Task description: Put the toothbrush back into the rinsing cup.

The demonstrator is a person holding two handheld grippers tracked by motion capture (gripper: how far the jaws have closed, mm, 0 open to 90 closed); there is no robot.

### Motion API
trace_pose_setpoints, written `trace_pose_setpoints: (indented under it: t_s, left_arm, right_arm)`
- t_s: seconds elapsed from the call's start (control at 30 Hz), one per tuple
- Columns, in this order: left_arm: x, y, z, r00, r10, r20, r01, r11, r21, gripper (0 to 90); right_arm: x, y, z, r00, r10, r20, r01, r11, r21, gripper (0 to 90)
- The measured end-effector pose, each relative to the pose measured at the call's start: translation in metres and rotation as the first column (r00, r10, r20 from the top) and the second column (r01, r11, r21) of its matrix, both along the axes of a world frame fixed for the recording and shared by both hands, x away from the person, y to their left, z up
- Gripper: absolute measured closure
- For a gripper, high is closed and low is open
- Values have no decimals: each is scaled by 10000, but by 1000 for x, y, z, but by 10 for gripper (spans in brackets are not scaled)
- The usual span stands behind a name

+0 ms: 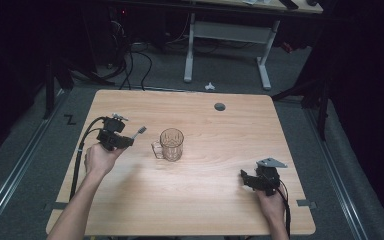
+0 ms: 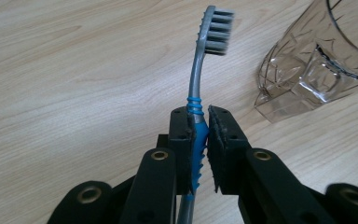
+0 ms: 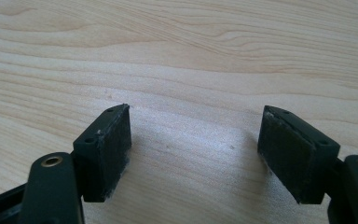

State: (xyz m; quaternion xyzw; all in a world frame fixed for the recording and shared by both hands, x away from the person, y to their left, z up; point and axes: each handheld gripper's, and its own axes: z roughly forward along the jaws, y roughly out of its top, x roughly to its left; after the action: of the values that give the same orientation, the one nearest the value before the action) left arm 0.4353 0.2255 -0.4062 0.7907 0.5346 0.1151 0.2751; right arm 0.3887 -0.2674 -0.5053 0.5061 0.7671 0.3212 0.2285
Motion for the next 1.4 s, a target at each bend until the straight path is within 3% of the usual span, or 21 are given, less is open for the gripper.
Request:
trace_pose_setpoints:
  t_s: [0.27,0.9,1.4]
  left_arm:
    - [-7,4,4,9999,93,126,-87,9991,-426,800]
    - [-26,-5,12,9987,-237,452,267,9975,-658,800]
    - [-40,-18,20,9932,-743,898,836,9909,-1051,800]
  right_arm:
    - [0,0,0,10000,-5,-2,5,10000,0,258]
    - [0,0,0,10000,-7,-2,7,10000,4,258]
    - [0,0,0,10000,-4,0,4,10000,3,258]
